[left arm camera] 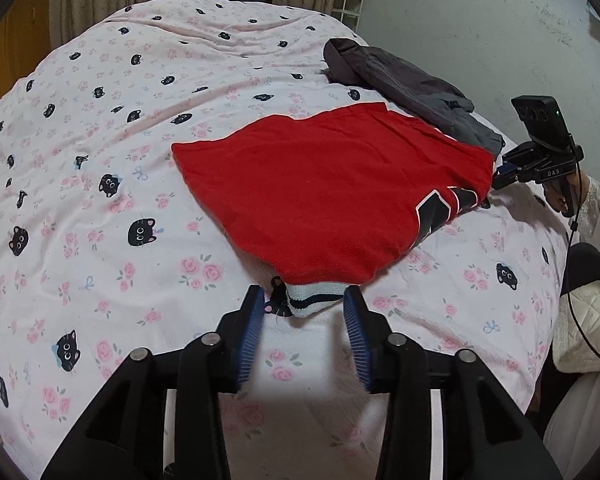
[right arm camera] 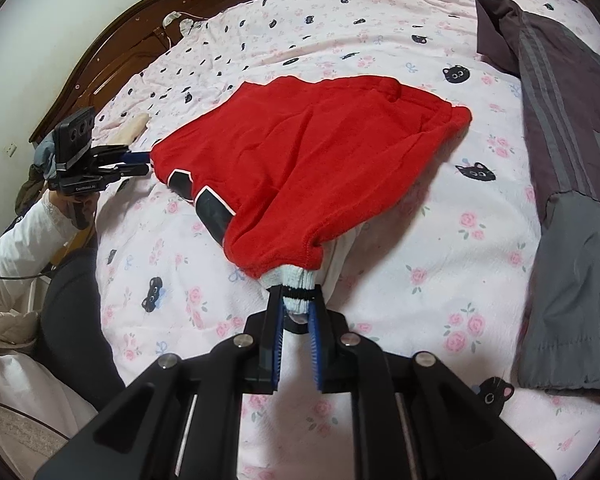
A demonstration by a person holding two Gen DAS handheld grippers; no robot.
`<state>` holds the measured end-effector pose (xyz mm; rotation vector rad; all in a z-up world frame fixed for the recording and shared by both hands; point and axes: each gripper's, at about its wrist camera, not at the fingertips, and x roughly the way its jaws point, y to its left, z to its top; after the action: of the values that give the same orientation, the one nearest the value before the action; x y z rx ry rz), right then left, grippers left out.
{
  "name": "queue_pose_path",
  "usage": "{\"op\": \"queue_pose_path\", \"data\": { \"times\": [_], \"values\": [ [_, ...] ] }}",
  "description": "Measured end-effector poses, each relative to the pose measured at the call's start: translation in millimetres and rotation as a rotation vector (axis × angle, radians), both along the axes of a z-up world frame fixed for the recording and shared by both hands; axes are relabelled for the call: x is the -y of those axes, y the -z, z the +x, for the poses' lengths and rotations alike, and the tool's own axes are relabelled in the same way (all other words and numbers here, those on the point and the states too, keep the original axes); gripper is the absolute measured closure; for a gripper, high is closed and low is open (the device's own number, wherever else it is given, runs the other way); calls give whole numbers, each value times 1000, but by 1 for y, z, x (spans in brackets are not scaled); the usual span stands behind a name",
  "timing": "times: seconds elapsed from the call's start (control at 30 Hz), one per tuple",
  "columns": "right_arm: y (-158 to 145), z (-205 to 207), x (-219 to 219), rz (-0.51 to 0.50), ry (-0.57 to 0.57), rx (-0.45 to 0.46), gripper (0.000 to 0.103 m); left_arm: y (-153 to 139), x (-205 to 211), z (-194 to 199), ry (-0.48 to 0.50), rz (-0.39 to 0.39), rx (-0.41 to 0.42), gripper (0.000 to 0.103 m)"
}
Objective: Fold clothes
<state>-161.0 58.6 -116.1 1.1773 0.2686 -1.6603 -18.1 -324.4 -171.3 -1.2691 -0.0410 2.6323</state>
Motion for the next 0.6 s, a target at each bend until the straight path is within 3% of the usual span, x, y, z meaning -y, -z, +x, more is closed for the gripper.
{"op": "queue_pose_path", "data": {
  "times": [0.17,0.33,0.37,0.47,0.6],
  "values": [
    [0,-2,0,10,1,-6,81,3,-4,-9,29,28,9,66],
    [-1,-5,-2,11,7,-4,80,6,-12,-15,58,40,6,67],
    [-1,-5,-2,10,8,-4,80,6,-11,-16,53,49,9,71],
    [-1,-7,-3,8,11,-2,80,8,-4,-16,28,71,17,96],
    [0,-9,-4,6,12,4,80,10,2,-14,15,83,23,97]
  ]
}}
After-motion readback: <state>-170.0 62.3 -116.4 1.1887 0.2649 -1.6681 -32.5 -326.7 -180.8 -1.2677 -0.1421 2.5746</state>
